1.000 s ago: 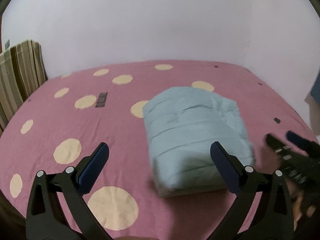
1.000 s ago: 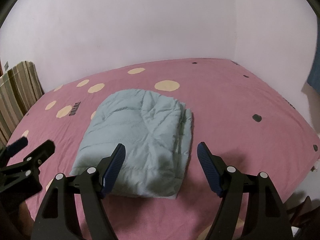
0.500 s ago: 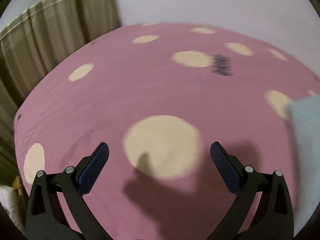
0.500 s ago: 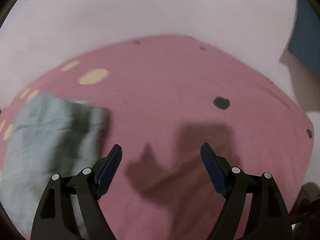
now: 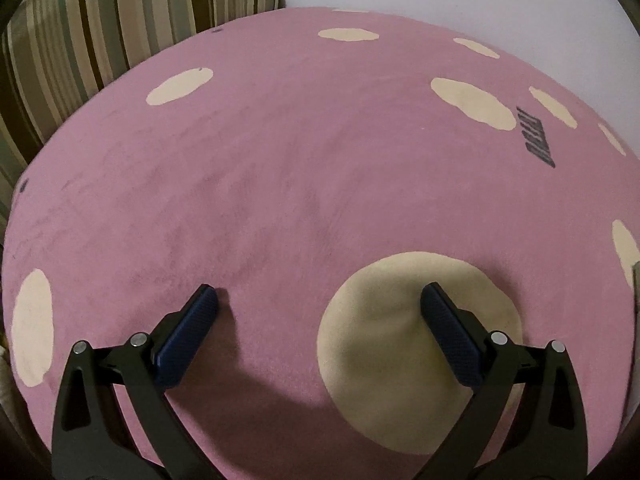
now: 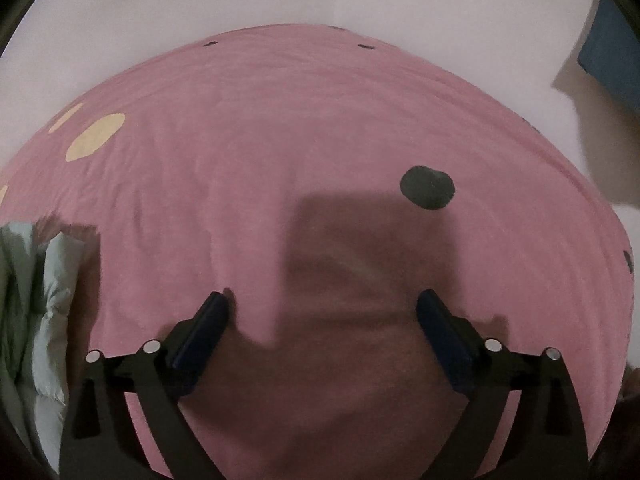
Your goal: Fold large clothes
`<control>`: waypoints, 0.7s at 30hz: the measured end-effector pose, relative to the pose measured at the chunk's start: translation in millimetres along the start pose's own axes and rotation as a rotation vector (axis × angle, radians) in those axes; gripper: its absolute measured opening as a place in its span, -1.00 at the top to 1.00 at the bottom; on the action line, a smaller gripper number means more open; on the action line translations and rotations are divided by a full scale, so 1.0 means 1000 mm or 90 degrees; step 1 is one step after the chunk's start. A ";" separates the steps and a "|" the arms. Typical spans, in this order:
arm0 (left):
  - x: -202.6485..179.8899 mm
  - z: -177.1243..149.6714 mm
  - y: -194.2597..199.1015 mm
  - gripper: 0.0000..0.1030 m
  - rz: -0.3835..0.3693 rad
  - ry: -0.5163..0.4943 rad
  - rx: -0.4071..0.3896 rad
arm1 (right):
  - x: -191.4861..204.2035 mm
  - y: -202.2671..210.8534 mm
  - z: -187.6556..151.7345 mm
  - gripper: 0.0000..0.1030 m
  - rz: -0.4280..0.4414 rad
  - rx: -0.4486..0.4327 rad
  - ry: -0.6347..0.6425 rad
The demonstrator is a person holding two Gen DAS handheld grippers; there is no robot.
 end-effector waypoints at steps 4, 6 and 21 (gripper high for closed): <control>-0.003 -0.002 0.001 -0.96 0.007 -0.005 0.000 | -0.002 -0.001 0.001 -0.91 0.013 0.006 -0.011; -0.001 -0.002 0.001 -0.96 0.003 -0.002 -0.001 | -0.003 -0.001 0.000 -0.91 0.016 0.006 -0.012; -0.001 -0.001 0.000 -0.96 0.005 -0.005 -0.001 | -0.002 -0.005 0.009 -0.91 0.015 0.009 -0.012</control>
Point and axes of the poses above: each gripper's, at about its wrist camera, not at the fingertips, and y roughly against the way its jaws point, x to its left, z to its top, the point moved 3 cm from there along -y, roughly the way its jaws point, and after that the axes turned 11 degrees about z, right-handed, at the moved point
